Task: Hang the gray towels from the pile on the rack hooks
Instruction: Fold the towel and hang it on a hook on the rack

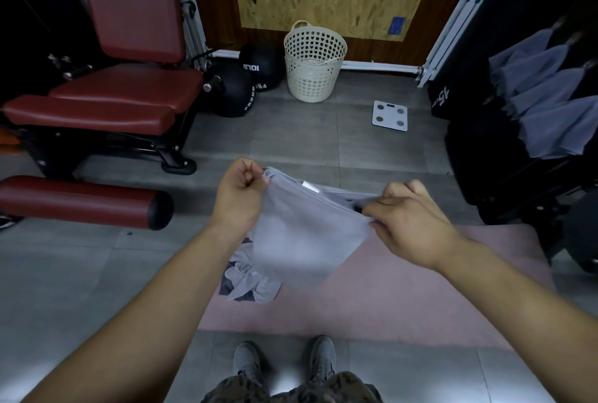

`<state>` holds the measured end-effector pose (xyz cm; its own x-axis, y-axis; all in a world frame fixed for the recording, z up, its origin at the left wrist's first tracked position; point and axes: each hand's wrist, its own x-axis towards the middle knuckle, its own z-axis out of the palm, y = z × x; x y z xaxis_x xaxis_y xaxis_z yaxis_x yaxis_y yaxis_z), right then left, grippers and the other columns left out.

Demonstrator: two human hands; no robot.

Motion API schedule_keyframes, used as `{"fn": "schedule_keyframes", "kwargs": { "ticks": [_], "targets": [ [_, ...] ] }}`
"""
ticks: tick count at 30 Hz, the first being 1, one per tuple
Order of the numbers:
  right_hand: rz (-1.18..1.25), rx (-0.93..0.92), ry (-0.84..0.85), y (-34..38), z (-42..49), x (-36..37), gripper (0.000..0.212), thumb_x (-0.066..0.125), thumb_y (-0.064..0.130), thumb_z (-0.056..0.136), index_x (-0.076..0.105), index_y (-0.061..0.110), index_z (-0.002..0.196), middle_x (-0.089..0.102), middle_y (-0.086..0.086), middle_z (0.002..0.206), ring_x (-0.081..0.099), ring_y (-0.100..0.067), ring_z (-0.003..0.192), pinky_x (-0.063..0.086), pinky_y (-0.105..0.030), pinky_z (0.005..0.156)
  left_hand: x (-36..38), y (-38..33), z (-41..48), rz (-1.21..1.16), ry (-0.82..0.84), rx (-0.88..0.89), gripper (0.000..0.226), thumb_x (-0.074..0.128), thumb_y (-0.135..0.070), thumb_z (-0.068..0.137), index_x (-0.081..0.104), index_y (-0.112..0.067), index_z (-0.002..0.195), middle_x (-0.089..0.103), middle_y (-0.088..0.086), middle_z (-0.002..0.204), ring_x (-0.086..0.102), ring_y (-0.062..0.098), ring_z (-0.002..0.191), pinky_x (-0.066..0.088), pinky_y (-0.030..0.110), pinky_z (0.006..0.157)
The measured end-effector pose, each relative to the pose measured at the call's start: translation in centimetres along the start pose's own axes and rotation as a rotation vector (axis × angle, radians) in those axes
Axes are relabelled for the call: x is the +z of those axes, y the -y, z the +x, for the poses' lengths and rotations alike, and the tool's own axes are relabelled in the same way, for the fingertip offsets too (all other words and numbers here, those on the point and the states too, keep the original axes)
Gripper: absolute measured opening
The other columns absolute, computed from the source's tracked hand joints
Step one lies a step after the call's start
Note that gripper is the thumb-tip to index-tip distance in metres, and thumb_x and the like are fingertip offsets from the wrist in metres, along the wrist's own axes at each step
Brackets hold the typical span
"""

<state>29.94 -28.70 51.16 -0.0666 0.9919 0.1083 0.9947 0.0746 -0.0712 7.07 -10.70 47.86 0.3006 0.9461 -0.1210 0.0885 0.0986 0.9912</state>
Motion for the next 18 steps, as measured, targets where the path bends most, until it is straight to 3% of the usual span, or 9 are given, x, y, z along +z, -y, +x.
{"fn": "schedule_keyframes", "kwargs": {
  "ticks": [5,8,11,16,18],
  "targets": [
    [-0.108,-0.020,-0.285,0.1,0.2,-0.5,0.007,0.067,0.009,0.086,0.070,0.014,0.089,0.066,0.005,0.086,0.059,-0.030,0.091,0.028,-0.034,0.082,-0.5,-0.6,0.2,0.033,-0.066,0.015,0.037,0.054,0.013,0.091,0.049,-0.020,0.074,0.050,-0.002,0.068,0.043,0.008,0.064,0.039,0.023,0.063],
    [-0.116,-0.001,-0.374,-0.2,0.3,-0.7,0.003,0.068,0.009,0.088,0.071,0.011,0.088,0.068,0.000,0.091,0.058,-0.031,0.088,0.035,-0.035,0.077,-0.5,-1.1,0.1,-0.021,-0.071,-0.010,0.034,0.056,0.010,0.094,0.048,-0.017,0.075,0.045,0.000,0.069,0.047,0.011,0.066,0.053,0.025,0.056],
    [-0.145,0.031,-0.383,-0.5,0.4,-0.7,0.007,0.073,0.003,0.083,0.070,0.009,0.083,0.059,-0.006,0.082,0.051,-0.031,0.076,0.036,-0.040,0.067,-0.1,-1.3,0.2,-0.123,-0.043,-0.041,0.033,0.056,0.012,0.094,0.048,-0.014,0.075,0.042,0.001,0.073,0.052,0.013,0.075,0.062,0.028,0.066],
    [-0.236,0.169,-0.276,-1.1,0.7,-0.3,0.018,0.076,-0.006,0.072,0.070,0.009,0.082,0.044,-0.007,0.077,0.038,-0.027,0.073,0.019,-0.033,0.068,0.3,-1.5,0.3,-0.123,-0.019,0.019,0.034,0.053,0.015,0.093,0.049,-0.013,0.074,0.047,-0.004,0.069,0.054,0.010,0.073,0.062,0.028,0.072],
    [-0.217,0.210,-0.258,-1.2,0.8,-0.2,0.014,0.076,-0.001,0.075,0.071,0.008,0.084,0.044,-0.007,0.081,0.038,-0.028,0.076,0.025,-0.035,0.066,0.5,-1.8,0.2,-0.113,-0.013,0.051,0.035,0.050,0.016,0.094,0.049,-0.013,0.074,0.048,-0.002,0.074,0.052,0.008,0.073,0.061,0.029,0.074]
  ]
}}
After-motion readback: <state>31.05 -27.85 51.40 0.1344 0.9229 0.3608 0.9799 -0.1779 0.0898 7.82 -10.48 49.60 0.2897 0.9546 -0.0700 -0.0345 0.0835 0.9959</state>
